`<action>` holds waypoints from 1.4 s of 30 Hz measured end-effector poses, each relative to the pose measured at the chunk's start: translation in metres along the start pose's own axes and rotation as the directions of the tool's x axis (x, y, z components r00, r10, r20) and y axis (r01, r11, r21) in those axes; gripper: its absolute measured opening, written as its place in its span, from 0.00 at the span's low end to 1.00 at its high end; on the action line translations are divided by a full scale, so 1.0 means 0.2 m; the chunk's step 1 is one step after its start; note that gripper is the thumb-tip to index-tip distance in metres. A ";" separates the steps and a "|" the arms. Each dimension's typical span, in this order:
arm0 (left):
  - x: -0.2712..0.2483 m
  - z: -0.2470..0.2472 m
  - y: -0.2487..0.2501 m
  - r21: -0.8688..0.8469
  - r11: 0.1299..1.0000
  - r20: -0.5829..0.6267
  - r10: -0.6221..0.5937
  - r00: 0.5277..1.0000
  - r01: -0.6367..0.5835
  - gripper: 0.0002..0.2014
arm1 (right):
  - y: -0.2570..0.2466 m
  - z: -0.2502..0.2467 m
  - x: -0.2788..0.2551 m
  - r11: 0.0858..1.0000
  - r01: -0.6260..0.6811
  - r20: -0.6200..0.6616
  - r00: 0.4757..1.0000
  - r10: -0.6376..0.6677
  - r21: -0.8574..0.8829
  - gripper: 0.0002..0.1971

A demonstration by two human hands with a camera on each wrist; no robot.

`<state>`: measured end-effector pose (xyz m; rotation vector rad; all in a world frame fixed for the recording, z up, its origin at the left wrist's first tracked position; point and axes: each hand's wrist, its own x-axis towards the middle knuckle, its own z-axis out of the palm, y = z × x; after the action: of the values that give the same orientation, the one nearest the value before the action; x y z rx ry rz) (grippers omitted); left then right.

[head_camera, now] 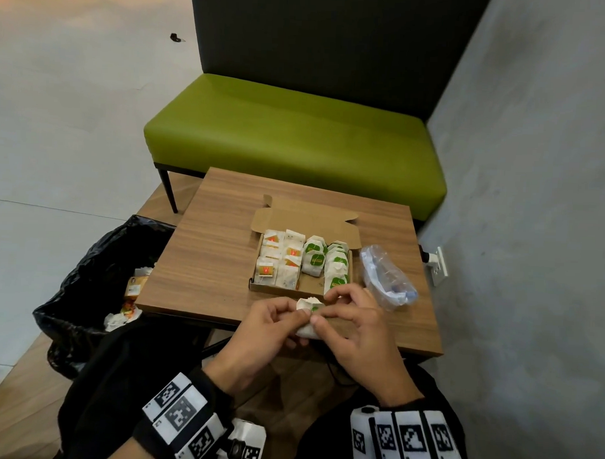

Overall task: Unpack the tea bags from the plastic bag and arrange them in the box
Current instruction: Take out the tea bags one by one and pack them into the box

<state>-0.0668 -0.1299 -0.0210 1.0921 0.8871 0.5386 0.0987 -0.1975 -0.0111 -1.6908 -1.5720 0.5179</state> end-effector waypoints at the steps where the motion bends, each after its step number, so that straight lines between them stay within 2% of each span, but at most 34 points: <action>1: 0.01 -0.01 0.00 -0.008 1.000 -0.007 0.005 1.000 -0.005 0.06 | 0.01 0.00 0.00 0.991 -0.058 -0.025 0.998 0.062 0.120 0.08; 2: 0.02 -0.01 0.00 -0.009 1.000 -0.012 0.013 1.000 -0.013 0.06 | 0.01 0.00 0.01 0.959 -0.119 -0.047 0.990 0.135 0.259 0.05; 4: 0.04 -0.02 0.01 0.008 0.999 -0.012 0.046 0.999 -0.046 0.06 | 0.03 0.00 0.01 0.854 -0.238 -0.029 0.959 0.283 0.462 0.09; 7: 0.08 -0.01 0.02 0.054 0.995 0.008 0.088 0.996 -0.089 0.06 | 0.06 0.04 0.03 0.758 -0.378 0.119 0.919 0.375 0.531 0.09; 9: 0.12 -0.02 0.03 0.195 0.970 0.006 0.146 0.989 -0.145 0.03 | 0.11 0.06 0.05 0.754 -0.370 0.105 0.921 0.376 0.543 0.05; 10: 0.15 -0.03 0.04 0.324 0.926 0.008 0.203 0.979 -0.195 0.04 | 0.13 0.07 0.06 0.758 -0.356 0.087 0.924 0.372 0.546 0.05; 12: 0.21 -0.04 0.06 0.597 0.746 0.086 0.308 0.947 -0.297 0.10 | 0.15 0.06 0.09 0.780 -0.345 0.090 0.932 0.351 0.522 0.05; 13: 0.24 -0.05 0.08 0.680 0.652 0.144 0.329 0.933 -0.335 0.12 | 0.16 0.06 0.11 0.793 -0.343 0.106 0.936 0.337 0.503 0.04; 15: 0.30 -0.05 0.12 0.762 0.537 0.205 0.330 0.921 -0.362 0.08 | 0.18 0.06 0.15 0.798 -0.352 0.115 0.933 0.341 0.489 0.03; 17: 0.39 -0.05 0.15 0.822 0.465 0.182 0.331 0.926 -0.327 0.06 | 0.21 0.08 0.20 0.806 -0.362 0.073 0.925 0.373 0.468 0.04; 21: 0.60 -0.04 0.19 0.855 0.450 0.097 0.350 0.932 -0.258 0.05 | 0.31 0.08 0.24 0.826 -0.380 -0.061 0.895 0.442 0.416 0.04; 23: 0.70 -0.03 0.19 0.890 0.409 0.063 0.333 0.941 -0.204 0.07 | 0.34 0.07 0.22 0.823 -0.390 -0.111 0.875 0.471 0.412 0.05; 27: 0.82 0.00 0.16 0.978 0.176 0.058 0.288 0.956 -0.112 0.09 | 0.39 0.02 0.18 0.812 -0.402 -0.147 0.854 0.499 0.424 0.05; 29: 0.86 0.01 0.13 0.991 0.101 0.057 0.267 0.962 -0.086 0.13 | 0.41 -0.01 0.17 0.807 -0.400 -0.166 0.845 0.508 0.435 0.08; 33: 0.89 0.03 0.07 0.998 0.038 0.044 0.235 0.971 -0.055 0.09 | 0.43 -0.04 0.15 0.810 -0.424 -0.169 0.837 0.521 0.405 0.08; 39: 0.92 0.04 0.02 0.999 -0.031 0.038 0.354 0.934 -0.029 0.08 | 0.46 -0.08 0.18 0.830 -0.433 -0.239 0.816 0.527 0.352 0.04; 42: 0.93 0.05 0.02 1.000 -0.025 0.026 0.413 0.910 -0.017 0.10 | 0.50 -0.13 0.19 0.853 -0.505 -0.352 0.780 0.517 0.134 0.04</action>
<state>0.0447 0.0063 -0.0802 2.6605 1.4301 0.2148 0.1904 -0.1628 -0.0616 -2.0536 -0.8122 0.4419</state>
